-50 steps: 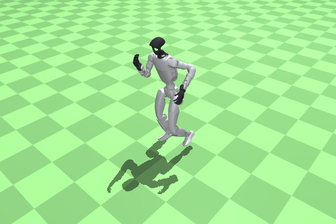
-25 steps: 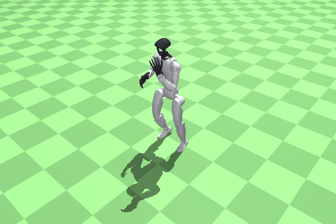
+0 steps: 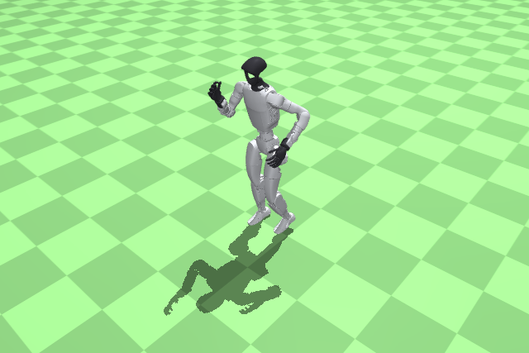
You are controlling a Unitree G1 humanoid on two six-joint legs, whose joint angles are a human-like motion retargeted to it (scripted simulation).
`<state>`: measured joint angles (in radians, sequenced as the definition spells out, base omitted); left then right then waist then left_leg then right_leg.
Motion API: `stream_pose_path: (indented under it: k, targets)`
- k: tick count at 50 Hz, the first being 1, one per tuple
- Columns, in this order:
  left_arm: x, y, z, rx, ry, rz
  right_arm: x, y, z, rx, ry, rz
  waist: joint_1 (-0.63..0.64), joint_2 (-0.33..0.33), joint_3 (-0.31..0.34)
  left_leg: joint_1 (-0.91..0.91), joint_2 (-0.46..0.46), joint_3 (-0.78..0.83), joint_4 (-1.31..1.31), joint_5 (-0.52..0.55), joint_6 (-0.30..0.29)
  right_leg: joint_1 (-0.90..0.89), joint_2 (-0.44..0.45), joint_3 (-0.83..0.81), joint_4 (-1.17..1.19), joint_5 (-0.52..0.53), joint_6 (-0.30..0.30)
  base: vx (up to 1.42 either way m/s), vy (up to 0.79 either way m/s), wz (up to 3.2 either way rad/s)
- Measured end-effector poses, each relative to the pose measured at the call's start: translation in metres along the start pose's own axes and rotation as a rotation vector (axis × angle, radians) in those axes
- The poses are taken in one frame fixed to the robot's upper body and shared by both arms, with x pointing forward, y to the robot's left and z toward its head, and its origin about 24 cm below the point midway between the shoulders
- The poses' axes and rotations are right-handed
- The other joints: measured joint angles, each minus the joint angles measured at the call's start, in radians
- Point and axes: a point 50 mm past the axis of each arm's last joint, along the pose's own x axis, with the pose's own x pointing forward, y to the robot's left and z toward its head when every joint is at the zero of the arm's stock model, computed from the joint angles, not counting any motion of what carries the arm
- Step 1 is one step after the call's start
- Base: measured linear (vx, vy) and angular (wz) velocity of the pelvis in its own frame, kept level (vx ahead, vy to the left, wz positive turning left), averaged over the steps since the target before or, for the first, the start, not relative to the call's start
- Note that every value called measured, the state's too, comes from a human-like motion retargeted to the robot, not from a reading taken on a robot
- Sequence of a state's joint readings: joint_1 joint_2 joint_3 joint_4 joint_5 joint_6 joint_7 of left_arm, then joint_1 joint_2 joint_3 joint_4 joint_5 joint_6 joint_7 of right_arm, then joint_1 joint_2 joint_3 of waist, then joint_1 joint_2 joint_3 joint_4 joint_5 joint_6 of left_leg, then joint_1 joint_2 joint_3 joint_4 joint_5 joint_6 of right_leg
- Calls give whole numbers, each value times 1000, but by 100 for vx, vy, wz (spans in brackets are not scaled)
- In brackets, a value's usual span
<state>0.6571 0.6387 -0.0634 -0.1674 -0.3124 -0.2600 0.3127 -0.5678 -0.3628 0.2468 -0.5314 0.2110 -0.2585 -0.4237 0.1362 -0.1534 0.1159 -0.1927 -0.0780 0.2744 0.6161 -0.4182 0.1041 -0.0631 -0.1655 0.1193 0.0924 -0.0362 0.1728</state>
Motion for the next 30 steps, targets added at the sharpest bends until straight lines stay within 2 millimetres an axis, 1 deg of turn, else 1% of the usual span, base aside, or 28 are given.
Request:
stream_pose_path:
  k: [1, 2, 3, 4, 5, 6, 7, 8, 9, 10, 11, 12, 13, 14, 15, 16, 17, 18, 20, 22, 23, 24, 25, 27, 28, 30]
  targets:
    - [6, -6, 5, -69, -20, 17, -17, -5, -5, 28, 88, 12, -1, 27, 8, 40, 21, -15, -113, 61, -16, -15, 33, -6, 55, -19, -8, -8, 8, -29]
    - [13, -13, 12, -138, -47, 27, -35, -9, -8, 55, 180, 20, -10, 60, 19, 79, 48, -27, -212, 115, -34, -22, 65, -24, 109, -46, -32, -12, 10, 17]
    - [22, -22, 22, -205, -91, 24, -56, -14, -12, 75, 283, 26, -33, 106, 38, 116, 89, -36, -284, 157, -55, -14, 94, -70, 160, -88, -85, -15, 11, 58]
    - [34, -31, 37, -264, -155, 21, -76, -21, -15, 63, 385, 30, -52, 145, 57, 138, 129, -40, -319, 149, -67, -44, 108, -130, 283, -151, -113, -18, 13, 86]
    - [46, -40, 54, -319, -228, 15, -96, -29, -16, 38, 488, 37, -70, 181, 76, 154, 169, -42, -336, 118, -75, -93, 114, -196, 441, -223, -130, -20, 11, 92]
    - [62, -46, 80, -354, -337, 25, -116, -38, -20, -33, 589, 49, -87, 186, 93, 142, 181, -62, -311, 25, -59, -164, 84, -236, 615, -294, -136, -22, 9, 99]
    - [75, -51, 109, -391, -452, 37, -136, -46, -23, -103, 689, 58, -104, 185, 114, 122, 185, -87, -274, -67, -36, -235, 53, -262, 778, -360, -142, -26, 5, 110]
    - [88, -55, 144, -430, -581, 57, -157, -54, -26, -176, 788, 58, -122, 171, 139, 88, 172, -120, -215, -160, 3, -303, 19, -258, 919, -418, -150, -26, 2, 120]
    - [94, -56, 181, -471, -713, 83, -177, -61, -27, -224, 879, 31, -145, 159, 166, 34, 166, -142, -115, -234, 23, -358, 0, -242, 1029, -468, -160, -25, -1, 130]
    - [95, -55, 217, -518, -845, 111, -197, -67, -24, -260, 967, -10, -169, 148, 195, -30, 162, -157, 5, -299, 33, -407, -11, -219, 1124, -515, -171, -25, -3, 110]
    - [92, -53, 255, -557, -979, 123, -210, -71, -21, -253, 1018, -93, -178, 133, 229, -61, 142, -172, 48, -303, 62, -439, -9, -188, 1156, -530, -171, -23, -3, 81]
    - [84, -48, 288, -591, -1108, 139, -220, -74, -16, -248, 1060, -160, -187, 120, 258, -85, 127, -180, 78, -301, 76, -461, -5, -164, 1173, -542, -170, -18, -2, 39]
    - [72, -41, 313, -612, -1226, 165, -226, -77, -8, -245, 1081, -193, -195, 114, 277, -92, 123, -174, 85, -288, 57, -467, 2, -152, 1160, -548, -167, -8, -1, 9]
    - [59, -34, 331, -619, -1328, 195, -227, -80, 0, -242, 1094, -191, -202, 111, 287, -83, 121, -168, 55, -264, 41, -461, 12, -153, 1117, -543, -160, 0, 0, -21]
    - [47, -27, 347, -621, -1422, 227, -226, -83, 8, -237, 1102, -171, -207, 109, 291, -67, 120, -161, 7, -235, 27, -450, 22, -159, 1058, -531, -152, 4, -1, -40]
    - [38, -22, 355, -616, -1485, 254, -222, -87, 14, -224, 1107, -137, -214, 112, 292, -36, 121, -155, -74, -184, 19, -420, 34, -182, 957, -506, -139, 6, -3, -45]
    - [31, -18, 361, -612, -1535, 271, -219, -90, 20, -208, 1114, -106, -221, 115, 291, -6, 123, -152, -154, -127, 12, -384, 45, -207, 846, -478, -127, 7, -6, -39]
    - [27, -16, 360, -606, -1558, 269, -217, -93, 25, -192, 1124, -87, -229, 120, 284, 22, 126, -150, -232, -60, 6, -339, 57, -240, 716, -444, -115, 7, -8, -29]
    - [25, -15, 349, -607, -1549, 219, -215, -97, 33, -168, 1144, -72, -245, 126, 266, 60, 122, -150, -357, 78, -10, -241, 74, -304, 436, -354, -95, 6, -11, -17]
    - [32, -16, 325, -611, -1465, 150, -217, -100, 39, -165, 1163, -77, -255, 116, 246, 79, 96, -145, -433, 185, -34, -159, 77, -330, 200, -212, -77, 5, -11, -24]
    - [36, -18, 310, -608, -1402, 122, -219, -102, 40, -166, 1173, -82, -254, 107, 235, 86, 78, -140, -455, 220, -42, -129, 76, -322, 113, -131, -67, 5, -10, -44]
    - [41, -20, 293, -602, -1326, 95, -221, -103, 40, -166, 1182, -89, -248, 94, 225, 85, 58, -132, -448, 229, -39, -108, 69, -297, 56, -67, -55, 5, -10, -59]
    - [46, -24, 276, -596, -1244, 69, -223, -103, 39, -166, 1191, -96, -239, 78, 215, 79, 38, -122, -426, 227, -31, -91, 60, -265, 14, -12, -43, 5, -9, -63]
    - [58, -33, 242, -548, -1064, -3, -224, -103, 33, -155, 1190, -99, -218, 41, 197, -7, 2, -91, -191, 132, 18, -76, 14, -205, -11, -54, -23, 4, -8, -49]
    - [63, -38, 225, -504, -980, -34, -223, -103, 29, -151, 1176, -99, -209, 33, 195, -71, -2, -73, -16, 65, 35, -68, -7, -193, -18, -119, -21, 2, -5, -35]
    - [73, -45, 185, -378, -811, -48, -216, -104, 16, -163, 1127, -90, -189, 47, 217, -176, 19, -53, 328, -66, 48, -58, -25, -191, 6, -265, -22, 2, 0, -41]
